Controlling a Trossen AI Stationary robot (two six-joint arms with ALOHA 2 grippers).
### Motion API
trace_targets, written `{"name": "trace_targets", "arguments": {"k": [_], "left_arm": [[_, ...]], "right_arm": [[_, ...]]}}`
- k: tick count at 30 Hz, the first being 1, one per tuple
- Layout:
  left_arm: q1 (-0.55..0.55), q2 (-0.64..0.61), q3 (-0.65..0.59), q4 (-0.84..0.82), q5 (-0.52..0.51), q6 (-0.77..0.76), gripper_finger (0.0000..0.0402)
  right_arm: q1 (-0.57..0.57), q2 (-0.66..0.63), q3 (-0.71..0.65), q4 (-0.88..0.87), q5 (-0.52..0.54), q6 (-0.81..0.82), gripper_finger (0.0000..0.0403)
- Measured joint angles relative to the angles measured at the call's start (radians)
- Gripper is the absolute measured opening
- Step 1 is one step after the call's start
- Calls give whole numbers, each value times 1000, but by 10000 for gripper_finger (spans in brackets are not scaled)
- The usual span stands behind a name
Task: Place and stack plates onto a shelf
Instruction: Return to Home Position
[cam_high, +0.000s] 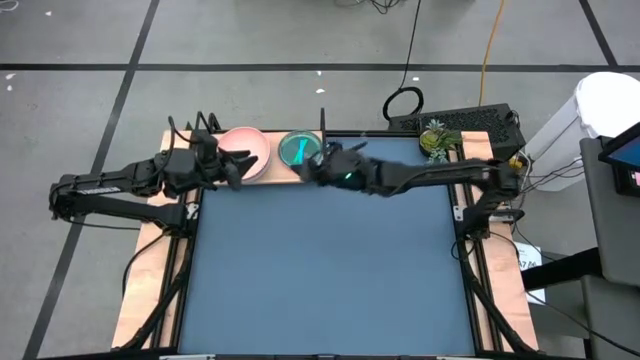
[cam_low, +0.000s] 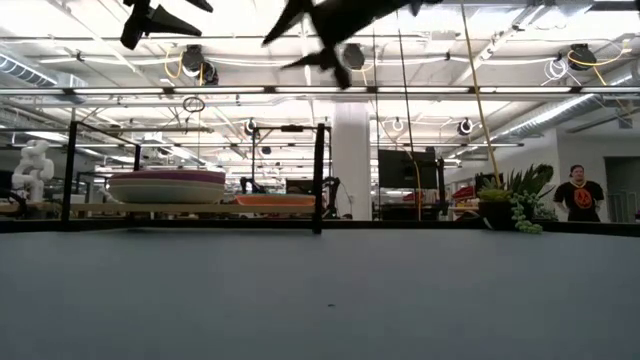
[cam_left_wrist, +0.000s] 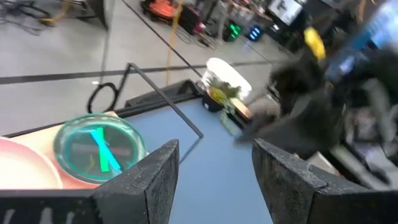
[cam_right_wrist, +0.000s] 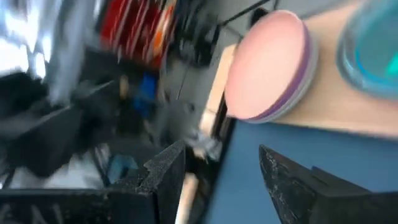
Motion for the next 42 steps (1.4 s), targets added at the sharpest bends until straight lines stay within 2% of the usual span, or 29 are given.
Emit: {"name": "trace_targets", "arguments": {"k": [4, 10, 14, 18, 23, 25, 30, 34, 39, 42], "left_arm": [[19, 0, 0, 0, 110, 51, 207], [6, 0, 0, 1, 191, 145, 207], [-7, 0, 0, 0, 222, 356, 207], [-19, 0, 0, 2, 228, 384, 207], [-27, 0, 0, 34, 240, 414, 207], [-34, -1, 0, 56, 241, 368, 207], [-58, -9, 0, 34, 237, 342, 197], [-113, -6, 0, 22, 239, 407, 131], [-179, -5, 0, 8, 239, 498, 30], [-209, -6, -1, -34, 237, 535, 7]], "right_arm": [[-19, -137, 0, -118, -165, -355, 187], [-22, -289, 0, -303, -292, -753, 186], [-23, -362, 0, -450, -345, -886, 162], [-21, -429, -1, -569, -394, -949, 113], [-21, -521, -20, -626, -397, -1064, 34], [-22, -566, -47, -619, -410, -1097, 9], [-21, -671, -149, -573, -423, -1104, 7], [-22, -747, -266, -468, -448, -1107, 2], [-12, -828, -471, -228, -450, -1036, 1], [5, -867, -613, -34, -448, -1022, 0]]}}
